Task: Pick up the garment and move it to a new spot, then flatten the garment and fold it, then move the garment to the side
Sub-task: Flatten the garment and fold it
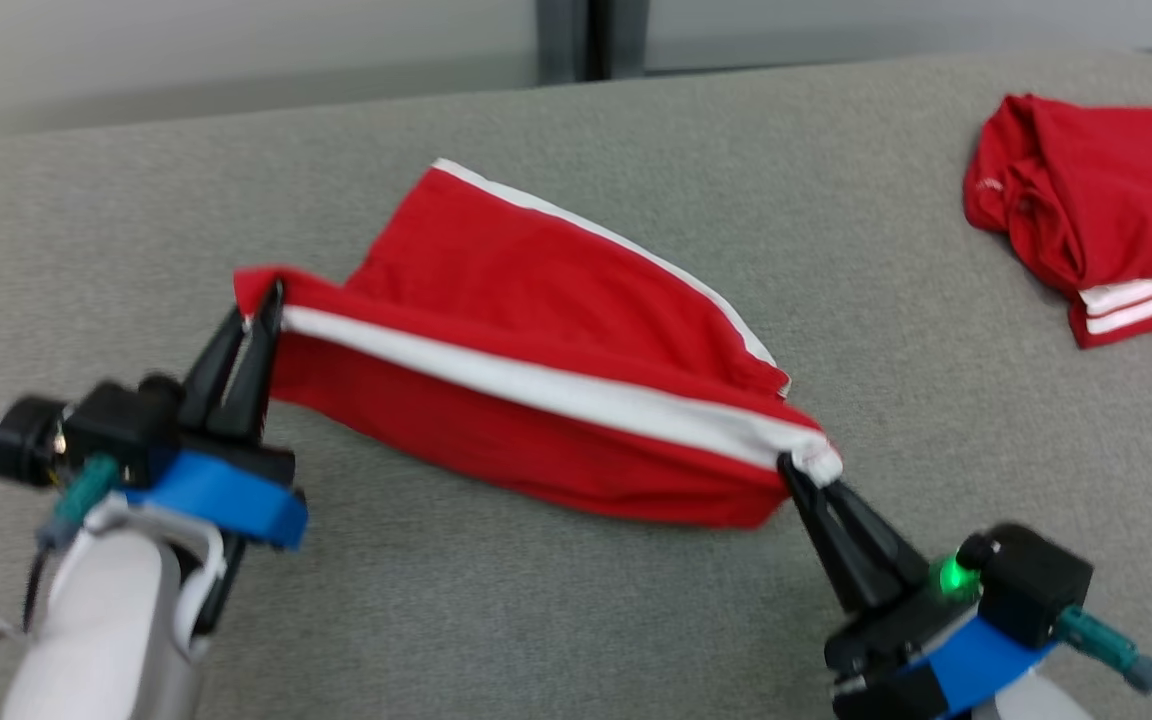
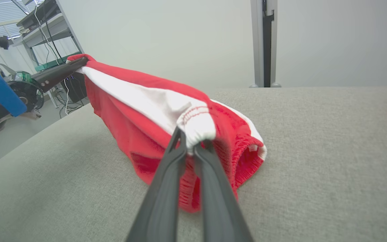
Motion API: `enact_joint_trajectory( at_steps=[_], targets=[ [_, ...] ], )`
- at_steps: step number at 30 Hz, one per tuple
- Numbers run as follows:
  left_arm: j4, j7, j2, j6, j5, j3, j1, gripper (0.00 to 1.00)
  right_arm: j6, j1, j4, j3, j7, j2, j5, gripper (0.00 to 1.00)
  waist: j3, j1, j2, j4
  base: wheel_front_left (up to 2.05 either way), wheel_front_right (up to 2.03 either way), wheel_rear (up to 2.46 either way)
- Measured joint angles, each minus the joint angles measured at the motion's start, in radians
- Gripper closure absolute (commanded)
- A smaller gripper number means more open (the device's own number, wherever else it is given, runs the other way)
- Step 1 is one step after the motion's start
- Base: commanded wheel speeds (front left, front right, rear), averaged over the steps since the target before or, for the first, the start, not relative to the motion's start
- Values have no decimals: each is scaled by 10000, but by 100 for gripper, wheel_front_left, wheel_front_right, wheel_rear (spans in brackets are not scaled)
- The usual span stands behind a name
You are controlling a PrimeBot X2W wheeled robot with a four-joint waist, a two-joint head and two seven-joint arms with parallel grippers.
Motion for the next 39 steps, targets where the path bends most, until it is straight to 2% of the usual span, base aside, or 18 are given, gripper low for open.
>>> enact_joint_trajectory(
  at_steps=[5,12,22,23,24,25,31,39],
  targets=[
    [759,303,543,-88,19,-301,-1911,100,-2,-1351,144,-105,0,362,-203,100,669,1,0,-508,0,0,0],
    [2270,623,1047,-105,12,-1118,-3847,100,-2,-2884,1060,-159,0,1053,-265,100,1629,2,0,-1381,0,0,0],
    [4422,337,1429,-138,-546,-2253,-5335,100,-2,-3735,2297,21,-2,1785,-205,100,2453,1,0,-2110,0,0,0],
    [4575,272,1430,-138,-583,-2305,-5429,100,-2,-3777,2374,12,0,1833,-192,85,2469,1,0,-2115,0,0,0],
    [4755,251,1429,-140,-639,-2339,-5522,69,-2,-3825,2437,2,-2,1877,-186,56,2471,1,0,-2107,0,0,0],
    [4915,201,1427,-140,-669,-2380,-5600,0,-2,-3847,2506,13,-2,1912,-188,0,2465,1,0,-2093,0,0,0],
    [5474,-280,1254,-138,-815,-2454,-5833,0,-4,-3669,2414,-345,-2,1958,-265,0,2288,1,0,-1936,0,0,0],
    [5733,-527,1275,-138,-1057,-2428,-5783,0,-4,-2114,1258,-1923,-2,2006,-673,0,1844,-1,0,-1842,0,0,0]
  ],
)
